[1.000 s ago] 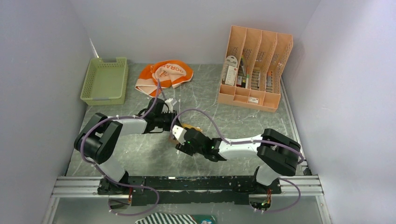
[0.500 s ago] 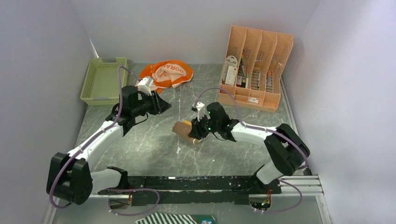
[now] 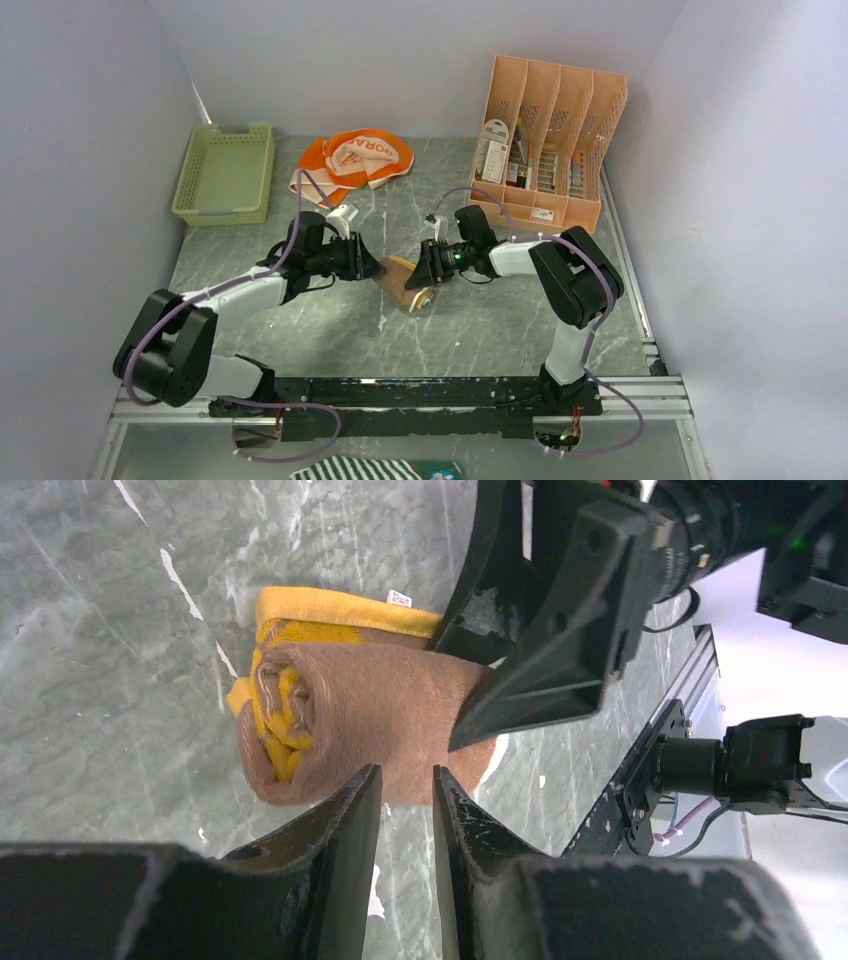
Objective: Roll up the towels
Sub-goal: Roll the towel at the center of the board.
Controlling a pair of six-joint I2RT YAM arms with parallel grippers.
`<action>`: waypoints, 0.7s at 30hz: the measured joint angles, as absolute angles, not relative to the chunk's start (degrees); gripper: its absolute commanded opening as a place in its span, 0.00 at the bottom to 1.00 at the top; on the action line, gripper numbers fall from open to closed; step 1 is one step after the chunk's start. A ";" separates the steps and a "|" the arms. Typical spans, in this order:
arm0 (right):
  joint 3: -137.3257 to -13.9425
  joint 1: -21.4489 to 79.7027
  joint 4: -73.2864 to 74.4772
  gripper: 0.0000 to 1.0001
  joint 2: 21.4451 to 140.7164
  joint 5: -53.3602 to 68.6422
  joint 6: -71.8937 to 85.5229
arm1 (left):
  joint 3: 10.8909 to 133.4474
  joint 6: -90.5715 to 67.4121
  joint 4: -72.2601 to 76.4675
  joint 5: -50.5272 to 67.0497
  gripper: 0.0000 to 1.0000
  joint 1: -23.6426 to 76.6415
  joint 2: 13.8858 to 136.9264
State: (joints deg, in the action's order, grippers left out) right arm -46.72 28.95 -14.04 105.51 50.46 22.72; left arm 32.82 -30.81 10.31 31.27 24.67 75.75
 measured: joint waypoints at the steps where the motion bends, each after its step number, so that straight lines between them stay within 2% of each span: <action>1: -47.09 28.95 -13.89 0.43 105.54 50.74 22.87 | 32.82 -30.94 11.49 31.35 0.36 24.77 77.01; 4: -47.97 28.99 -12.88 0.49 105.54 50.96 22.83 | 32.86 -31.33 14.20 31.55 0.36 24.95 80.51; 8: -48.64 29.12 -9.69 0.62 104.18 48.69 20.43 | 33.36 -31.55 16.95 31.59 0.35 25.28 86.06; 10: -48.64 29.67 -6.63 0.67 100.86 45.23 17.91 | 33.76 -31.62 17.93 31.59 0.35 25.43 88.40; 14: -49.01 32.93 -2.24 0.82 90.35 34.26 11.66 | 34.68 -31.92 19.35 31.59 0.35 25.52 90.59; 16: -49.01 35.77 -1.78 0.86 85.12 28.32 8.88 | 35.20 -31.94 19.84 31.57 0.35 25.63 91.07; 21: -49.41 45.28 -1.63 0.87 80.60 13.23 2.44 | 36.71 -31.94 20.16 31.57 0.35 25.82 92.64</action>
State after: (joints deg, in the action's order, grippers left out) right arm -49.41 45.28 -1.63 80.60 13.23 2.44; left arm 36.71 -31.94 20.16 31.57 25.82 92.64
